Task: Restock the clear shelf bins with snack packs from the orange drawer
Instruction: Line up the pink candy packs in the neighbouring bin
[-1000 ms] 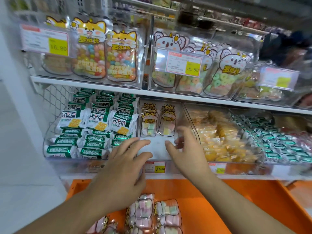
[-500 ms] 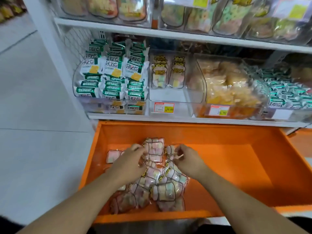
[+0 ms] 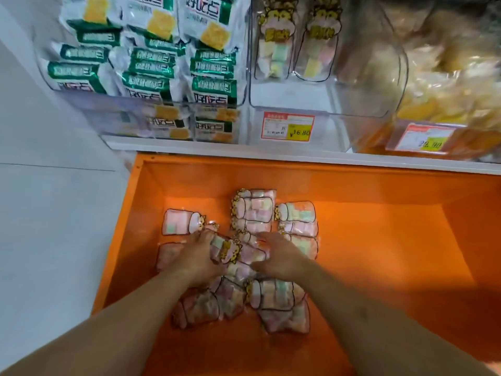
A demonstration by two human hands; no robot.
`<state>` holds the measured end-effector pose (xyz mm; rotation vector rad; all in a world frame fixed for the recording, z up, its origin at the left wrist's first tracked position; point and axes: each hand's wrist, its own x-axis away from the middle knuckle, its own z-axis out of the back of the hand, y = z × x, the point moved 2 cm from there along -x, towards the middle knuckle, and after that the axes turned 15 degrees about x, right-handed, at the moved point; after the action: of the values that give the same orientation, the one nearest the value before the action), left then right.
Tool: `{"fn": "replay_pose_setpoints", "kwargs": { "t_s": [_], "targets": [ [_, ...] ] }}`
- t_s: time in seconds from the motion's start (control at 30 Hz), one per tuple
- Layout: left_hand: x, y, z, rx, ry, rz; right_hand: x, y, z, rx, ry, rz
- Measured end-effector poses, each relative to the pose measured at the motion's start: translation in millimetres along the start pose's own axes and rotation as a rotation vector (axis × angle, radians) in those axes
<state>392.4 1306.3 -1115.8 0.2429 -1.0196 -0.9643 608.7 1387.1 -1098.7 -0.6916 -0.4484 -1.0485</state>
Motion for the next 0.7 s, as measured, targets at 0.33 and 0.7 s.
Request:
{"fn": "replay_pose_setpoints", "kwargs": {
  "t_s": [0.33, 0.7],
  "targets": [
    [-7.8, -1.2, -11.9, -0.128, 0.044, -0.033, -34.3, -4.4, -27.8, 0.249, 0.044, -0.123],
    [10.1, 2.8, -3.6, -0.11, -0.042, 0.026, -14.7, -9.6, -20.5, 0.068, 0.069, -0.137]
  ]
}}
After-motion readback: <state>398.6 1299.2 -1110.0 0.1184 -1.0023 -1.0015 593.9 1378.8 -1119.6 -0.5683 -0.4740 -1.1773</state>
